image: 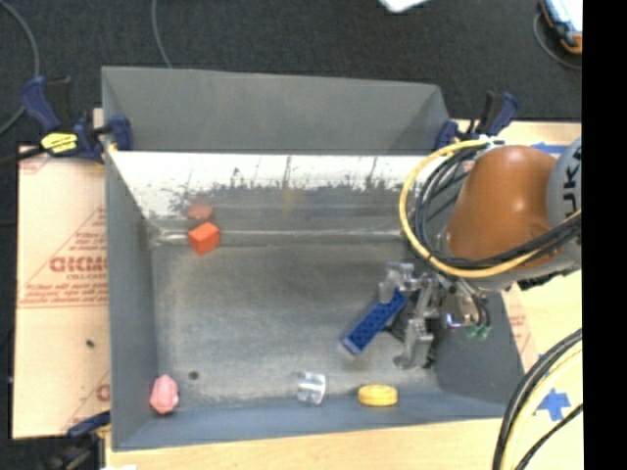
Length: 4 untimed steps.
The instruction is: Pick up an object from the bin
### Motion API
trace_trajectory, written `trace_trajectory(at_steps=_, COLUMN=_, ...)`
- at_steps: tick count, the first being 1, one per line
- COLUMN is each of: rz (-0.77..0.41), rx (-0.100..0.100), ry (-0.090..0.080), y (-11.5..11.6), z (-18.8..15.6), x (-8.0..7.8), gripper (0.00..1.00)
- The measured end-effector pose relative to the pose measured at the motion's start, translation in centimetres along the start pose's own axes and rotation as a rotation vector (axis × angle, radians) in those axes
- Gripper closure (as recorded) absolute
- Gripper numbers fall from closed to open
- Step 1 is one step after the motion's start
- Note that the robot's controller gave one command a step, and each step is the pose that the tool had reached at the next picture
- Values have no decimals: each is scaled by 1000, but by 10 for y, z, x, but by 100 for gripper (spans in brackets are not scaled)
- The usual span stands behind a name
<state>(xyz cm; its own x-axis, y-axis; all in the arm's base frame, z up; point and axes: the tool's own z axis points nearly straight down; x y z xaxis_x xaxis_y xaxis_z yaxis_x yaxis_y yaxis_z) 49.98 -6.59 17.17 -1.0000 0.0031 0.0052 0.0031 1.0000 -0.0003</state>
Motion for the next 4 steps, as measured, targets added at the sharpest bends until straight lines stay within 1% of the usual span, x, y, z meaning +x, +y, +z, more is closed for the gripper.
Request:
trace_trajectory(at_steps=1, rz=-3, rx=1, ry=-7, y=0, z=-4, x=-1, gripper=0)
trace_trajectory(at_steps=2, rz=-152, rx=3, ry=-12, y=-18, z=56, x=-42, gripper=0)
trace_trajectory(at_steps=3, rz=-485, rx=3, ry=-10, y=4, z=60, x=-76, gripper=0)
trace_trajectory(at_steps=4, rz=-663, rx=7, ry=-13, y=-5, z=91, x=-56, gripper=0)
